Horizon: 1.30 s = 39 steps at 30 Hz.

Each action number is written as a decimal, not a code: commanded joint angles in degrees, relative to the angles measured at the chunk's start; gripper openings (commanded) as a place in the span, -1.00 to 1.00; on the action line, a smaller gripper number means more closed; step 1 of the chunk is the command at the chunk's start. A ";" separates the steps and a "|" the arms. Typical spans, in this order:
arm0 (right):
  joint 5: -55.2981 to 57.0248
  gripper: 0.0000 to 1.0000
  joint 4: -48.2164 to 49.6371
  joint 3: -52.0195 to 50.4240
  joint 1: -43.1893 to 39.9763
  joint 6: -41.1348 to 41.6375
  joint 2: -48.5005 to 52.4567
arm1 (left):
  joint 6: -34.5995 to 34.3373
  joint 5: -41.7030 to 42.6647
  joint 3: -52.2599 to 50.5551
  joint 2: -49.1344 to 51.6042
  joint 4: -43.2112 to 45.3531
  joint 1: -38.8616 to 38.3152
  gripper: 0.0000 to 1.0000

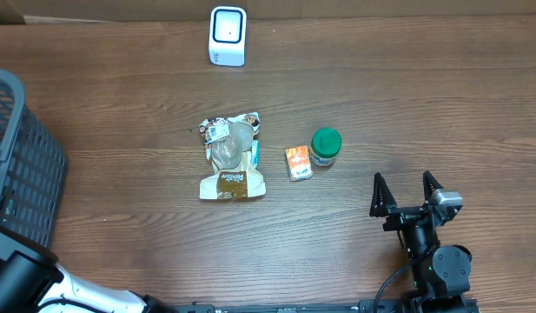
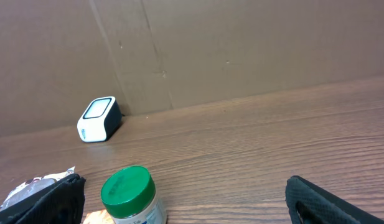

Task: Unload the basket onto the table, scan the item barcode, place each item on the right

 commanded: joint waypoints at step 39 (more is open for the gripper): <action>0.39 1.00 0.22 -0.59 0.31 -0.22 -0.20 | -4.52 12.09 27.80 -24.65 -18.10 -19.87 -0.92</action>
